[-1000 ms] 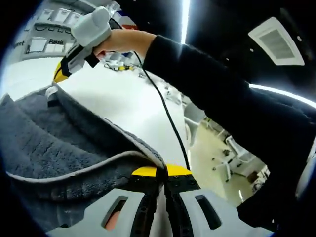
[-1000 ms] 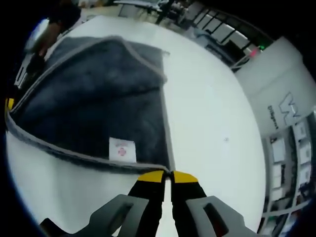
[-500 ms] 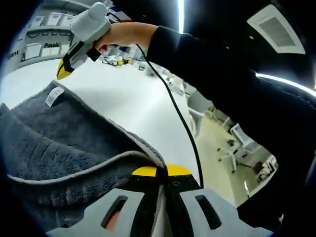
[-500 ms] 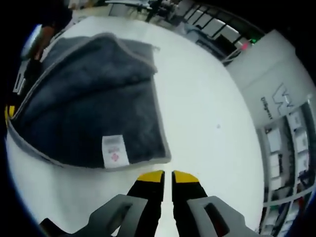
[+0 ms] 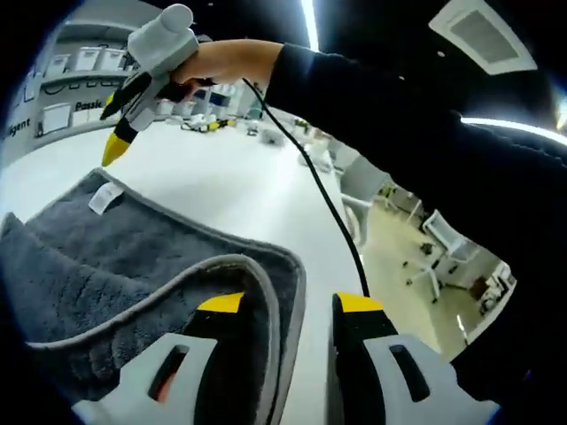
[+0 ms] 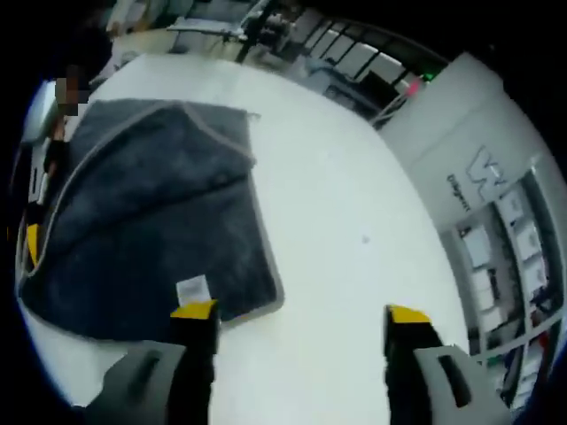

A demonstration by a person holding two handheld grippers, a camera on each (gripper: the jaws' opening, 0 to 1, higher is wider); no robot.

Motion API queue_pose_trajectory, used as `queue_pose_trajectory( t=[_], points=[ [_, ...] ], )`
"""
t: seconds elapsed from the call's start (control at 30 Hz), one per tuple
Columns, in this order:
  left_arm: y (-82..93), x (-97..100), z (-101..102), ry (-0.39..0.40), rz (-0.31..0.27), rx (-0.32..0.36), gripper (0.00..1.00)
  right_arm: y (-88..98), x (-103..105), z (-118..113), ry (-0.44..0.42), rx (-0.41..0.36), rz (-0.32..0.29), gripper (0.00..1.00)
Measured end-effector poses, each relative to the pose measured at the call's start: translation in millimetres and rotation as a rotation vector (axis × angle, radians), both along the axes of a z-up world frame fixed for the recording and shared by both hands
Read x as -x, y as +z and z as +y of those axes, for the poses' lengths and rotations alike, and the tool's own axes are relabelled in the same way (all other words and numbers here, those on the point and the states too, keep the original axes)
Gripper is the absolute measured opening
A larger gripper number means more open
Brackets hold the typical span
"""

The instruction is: Open the folded towel by lifting each exposed corner and separating the folded layers until the towel lies flat within the target outline without major curled edges

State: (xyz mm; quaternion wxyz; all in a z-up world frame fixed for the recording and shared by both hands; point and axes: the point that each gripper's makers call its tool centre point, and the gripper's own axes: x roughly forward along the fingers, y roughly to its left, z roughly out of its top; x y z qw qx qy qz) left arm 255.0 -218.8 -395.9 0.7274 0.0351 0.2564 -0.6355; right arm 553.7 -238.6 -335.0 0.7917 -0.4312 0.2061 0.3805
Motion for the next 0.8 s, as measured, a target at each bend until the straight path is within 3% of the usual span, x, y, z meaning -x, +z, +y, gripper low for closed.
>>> queue_pose_trajectory(
  t=[0.03,0.13,0.23,0.3,0.47,0.6,0.8],
  points=[
    [0.7,1.0,-1,0.001,-0.005,0.002,0.47,5.3,0,-5,-0.035,0.007,-0.01,0.95],
    [3.4,5.5,-2,-0.011,-0.029,0.008,0.6,16.5,-4,-11,-0.103,-0.02,-0.019,1.0],
    [12.7,22.2,-8,-0.074,-0.031,0.066,0.9,28.0,-10,-10,-0.1,-0.034,-0.053,1.0],
    [15.6,32.9,-8,-0.105,-0.034,0.078,0.99,29.8,-10,-10,-0.1,-0.029,-0.063,1.0],
    [18.5,38.9,-5,-0.122,-0.091,0.066,1.0,35.0,-4,-10,-0.102,-0.008,-0.081,1.0],
    [21.9,40.8,-5,-0.125,-0.078,0.084,1.0,39.2,0,-11,-0.105,0.004,-0.094,1.0],
    [8.1,41.2,-3,-0.128,-0.08,0.045,0.99,46.1,12,-5,-0.113,-0.004,-0.122,1.0]
  ],
)
